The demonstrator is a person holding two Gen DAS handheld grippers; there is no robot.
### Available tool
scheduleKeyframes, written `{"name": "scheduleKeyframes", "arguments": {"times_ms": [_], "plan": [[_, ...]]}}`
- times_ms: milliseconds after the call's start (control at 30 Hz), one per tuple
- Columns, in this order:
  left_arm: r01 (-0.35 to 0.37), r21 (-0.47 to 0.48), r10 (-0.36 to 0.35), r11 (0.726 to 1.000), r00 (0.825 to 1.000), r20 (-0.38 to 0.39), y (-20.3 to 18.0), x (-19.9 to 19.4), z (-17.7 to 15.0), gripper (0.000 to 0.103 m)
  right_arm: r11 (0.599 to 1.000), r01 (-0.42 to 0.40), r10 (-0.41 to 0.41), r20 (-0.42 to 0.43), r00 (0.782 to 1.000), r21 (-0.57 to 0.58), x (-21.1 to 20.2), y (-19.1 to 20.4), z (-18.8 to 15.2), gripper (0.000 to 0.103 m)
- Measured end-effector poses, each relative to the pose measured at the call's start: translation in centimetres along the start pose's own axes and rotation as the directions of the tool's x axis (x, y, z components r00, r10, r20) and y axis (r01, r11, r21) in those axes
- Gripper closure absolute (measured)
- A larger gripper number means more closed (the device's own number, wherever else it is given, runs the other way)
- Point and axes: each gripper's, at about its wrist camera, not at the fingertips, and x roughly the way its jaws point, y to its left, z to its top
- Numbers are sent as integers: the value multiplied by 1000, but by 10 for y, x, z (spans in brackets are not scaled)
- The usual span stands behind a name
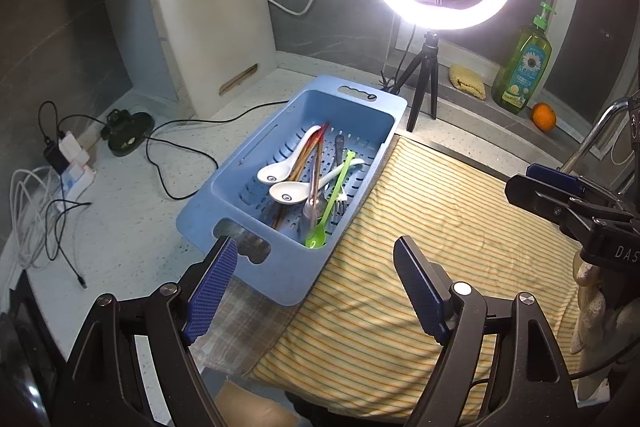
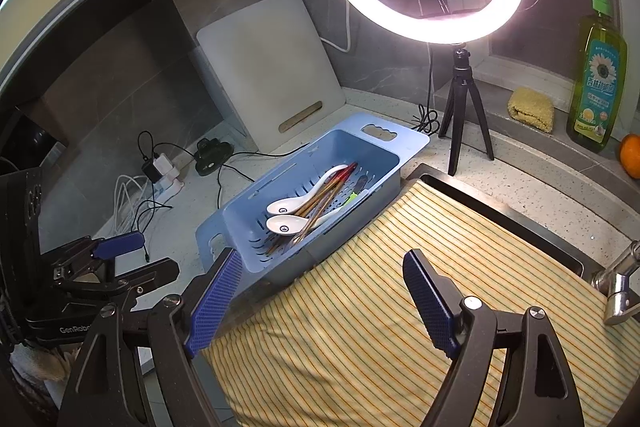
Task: Organize utensils
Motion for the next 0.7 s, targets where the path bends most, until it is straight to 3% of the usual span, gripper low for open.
{"name": "scheduleKeyframes", "arguments": {"times_ms": [267,533,700], "plan": [[-20,13,19,1000,999,31,-1,-5,-3,22,1000,-6,6,-8,1000,-6,1,0,-1,23],[24,-32,-24,999,1000,-8,2,2,-1,22,1000,-1,1,-20,1000,12,4,-5,-3,23],[-10,16,9,1000,999,37,-7,-2,-2,22,1000,3,-2,-24,1000,23,4,-8,-4,23]]}}
